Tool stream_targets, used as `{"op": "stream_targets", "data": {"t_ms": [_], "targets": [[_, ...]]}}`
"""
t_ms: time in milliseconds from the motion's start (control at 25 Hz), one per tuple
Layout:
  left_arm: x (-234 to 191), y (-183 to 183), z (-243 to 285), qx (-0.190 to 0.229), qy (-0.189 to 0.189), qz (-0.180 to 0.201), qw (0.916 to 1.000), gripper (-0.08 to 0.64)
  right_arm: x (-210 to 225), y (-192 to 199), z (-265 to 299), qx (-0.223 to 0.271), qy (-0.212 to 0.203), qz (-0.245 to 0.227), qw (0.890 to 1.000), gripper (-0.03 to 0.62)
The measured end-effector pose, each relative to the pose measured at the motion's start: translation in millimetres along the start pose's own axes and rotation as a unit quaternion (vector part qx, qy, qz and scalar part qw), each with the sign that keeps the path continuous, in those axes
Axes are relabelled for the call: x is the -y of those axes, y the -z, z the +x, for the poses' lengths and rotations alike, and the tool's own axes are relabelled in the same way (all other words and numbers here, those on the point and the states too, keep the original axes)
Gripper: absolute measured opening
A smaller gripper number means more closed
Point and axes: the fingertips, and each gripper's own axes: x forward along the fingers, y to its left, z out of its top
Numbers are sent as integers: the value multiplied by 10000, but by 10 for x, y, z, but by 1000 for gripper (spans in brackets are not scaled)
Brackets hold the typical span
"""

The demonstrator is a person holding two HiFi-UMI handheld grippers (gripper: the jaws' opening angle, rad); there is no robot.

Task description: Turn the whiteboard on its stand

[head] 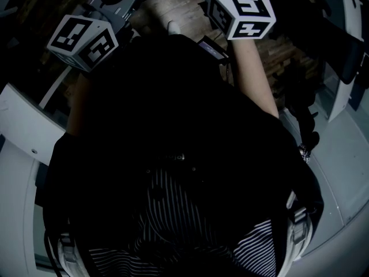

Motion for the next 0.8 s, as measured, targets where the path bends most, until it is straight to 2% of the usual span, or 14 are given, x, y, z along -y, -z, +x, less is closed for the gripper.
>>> {"op": "stream_targets", "data": {"t_ms": [280,360,400,560,800], "targets": [[-16,106,36,51,62,-5,10000,2,30,42,143,61,77,-39,9999,251],[21,43,44,132,122,-7,9998,2,91,-39,123,235,41,19,9997,196],[38,25,39,156,114,-10,9998,2,101,-64,113,260,-18,-30,9997,195],[-54,82,-24,81,-127,-143,9998,2,14,-52,171,132,-156,-319,9993,192],[-149,78,4,153,-150,-115,9997,2,-124,-44,404,-230,34,-626,9978,192]]}}
